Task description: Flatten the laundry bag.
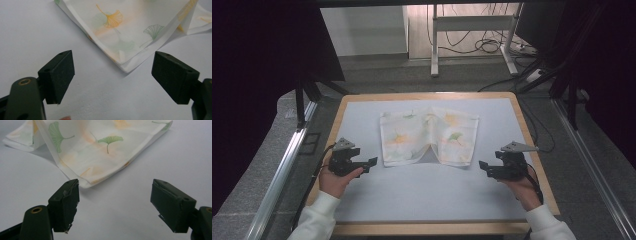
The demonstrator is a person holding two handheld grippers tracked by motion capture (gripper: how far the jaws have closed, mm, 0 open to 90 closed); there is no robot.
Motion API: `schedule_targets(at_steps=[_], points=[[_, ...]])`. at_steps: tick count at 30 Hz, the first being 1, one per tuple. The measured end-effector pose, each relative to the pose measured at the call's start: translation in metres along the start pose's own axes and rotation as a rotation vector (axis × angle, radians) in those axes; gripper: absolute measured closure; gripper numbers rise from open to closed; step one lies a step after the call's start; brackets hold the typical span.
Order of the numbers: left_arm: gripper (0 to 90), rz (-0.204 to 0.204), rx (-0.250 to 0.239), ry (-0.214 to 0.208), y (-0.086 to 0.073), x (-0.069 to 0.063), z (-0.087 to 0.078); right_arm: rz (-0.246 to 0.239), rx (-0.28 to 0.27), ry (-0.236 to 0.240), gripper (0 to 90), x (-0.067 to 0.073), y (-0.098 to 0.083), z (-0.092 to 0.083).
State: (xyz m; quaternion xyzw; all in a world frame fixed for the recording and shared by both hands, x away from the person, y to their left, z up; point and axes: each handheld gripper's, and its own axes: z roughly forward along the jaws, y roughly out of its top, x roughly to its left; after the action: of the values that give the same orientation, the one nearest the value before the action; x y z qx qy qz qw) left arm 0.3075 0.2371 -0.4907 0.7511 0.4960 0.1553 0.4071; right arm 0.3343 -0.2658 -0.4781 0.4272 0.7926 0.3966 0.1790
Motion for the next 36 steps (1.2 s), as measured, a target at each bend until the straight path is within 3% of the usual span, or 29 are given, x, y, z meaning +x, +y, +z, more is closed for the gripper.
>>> schedule_targets(at_steps=[8,12,16,21,27,32,36], points=[[17.4,0.033,0.052,-0.018,-0.005,-0.006,0.009,0.044,0.018,-0.003,22.8,-0.009,-0.006,-0.002],[16.5,0.054,0.063,-0.03,-0.007,-0.009,0.01,0.042,0.032,0.002,24.2,-0.01,-0.009,-0.007],[16.2,0.055,0.061,-0.032,-0.008,-0.008,0.007,0.053,0.034,0.008,25.1,-0.012,-0.009,-0.012],[16.2,0.024,0.04,-0.02,-0.005,-0.001,0.0,0.064,0.041,0.004,25.5,-0.015,-0.01,-0.01],[15.0,0.019,0.074,-0.027,-0.005,-0.003,0.01,0.055,0.041,0.008,25.4,-0.015,-0.01,-0.009],[15.4,-0.002,0.071,-0.038,-0.001,-0.005,0.015,0.052,0.058,0.008,25.2,-0.014,-0.013,-0.007],[15.3,0.009,0.08,-0.043,0.002,-0.006,0.023,0.047,0.063,0.014,25.2,-0.012,-0.013,-0.005]])
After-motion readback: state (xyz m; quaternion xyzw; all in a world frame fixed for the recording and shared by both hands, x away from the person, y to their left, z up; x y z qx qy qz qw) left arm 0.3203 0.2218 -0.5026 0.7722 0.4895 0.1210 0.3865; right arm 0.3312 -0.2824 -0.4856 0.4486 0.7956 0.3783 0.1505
